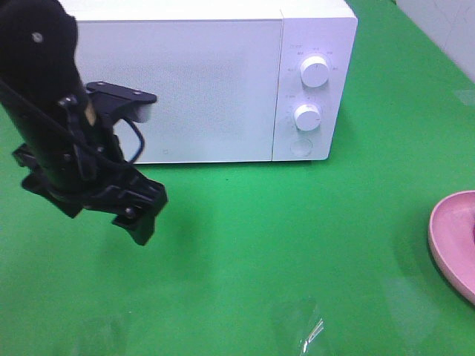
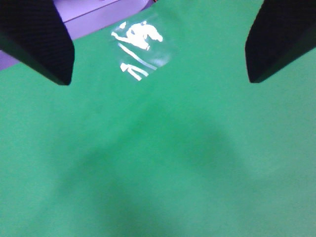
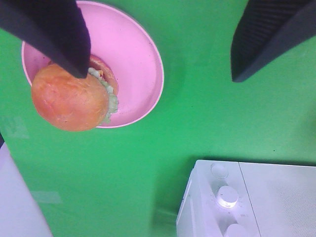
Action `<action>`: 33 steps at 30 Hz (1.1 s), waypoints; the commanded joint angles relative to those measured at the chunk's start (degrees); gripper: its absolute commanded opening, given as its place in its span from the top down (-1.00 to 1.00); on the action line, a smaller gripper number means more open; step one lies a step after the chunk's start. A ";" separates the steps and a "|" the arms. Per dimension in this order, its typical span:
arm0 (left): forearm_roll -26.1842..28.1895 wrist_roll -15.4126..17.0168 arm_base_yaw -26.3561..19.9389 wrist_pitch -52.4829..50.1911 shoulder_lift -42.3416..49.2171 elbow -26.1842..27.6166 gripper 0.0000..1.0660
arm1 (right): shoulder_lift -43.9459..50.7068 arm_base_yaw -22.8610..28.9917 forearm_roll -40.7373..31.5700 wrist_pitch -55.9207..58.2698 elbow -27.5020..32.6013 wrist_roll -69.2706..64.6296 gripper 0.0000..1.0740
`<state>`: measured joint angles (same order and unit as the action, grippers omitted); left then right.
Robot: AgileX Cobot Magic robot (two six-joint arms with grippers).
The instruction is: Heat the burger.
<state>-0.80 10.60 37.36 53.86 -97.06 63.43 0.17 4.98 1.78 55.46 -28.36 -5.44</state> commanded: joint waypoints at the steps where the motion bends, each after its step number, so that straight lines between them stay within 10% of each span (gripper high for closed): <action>1: 1.43 -0.17 -3.90 3.90 2.12 -0.06 -0.62 | 1.55 -0.29 0.11 -0.57 0.23 0.40 -0.40; 5: 1.60 -0.52 -17.30 9.80 8.14 -0.06 -0.62 | 1.55 -0.29 0.11 -0.57 0.23 0.40 -0.40; 17: 2.98 -3.38 -37.82 15.01 21.94 -3.38 -0.62 | 1.55 -0.29 0.11 -0.57 0.23 0.40 -0.40; 33: 2.92 -8.14 -38.79 6.19 54.14 -27.73 -0.62 | 1.55 -0.29 0.11 -0.57 0.23 0.40 -0.40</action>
<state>1.89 2.75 -1.38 61.48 -47.27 39.53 0.17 4.98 1.78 55.46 -28.36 -5.44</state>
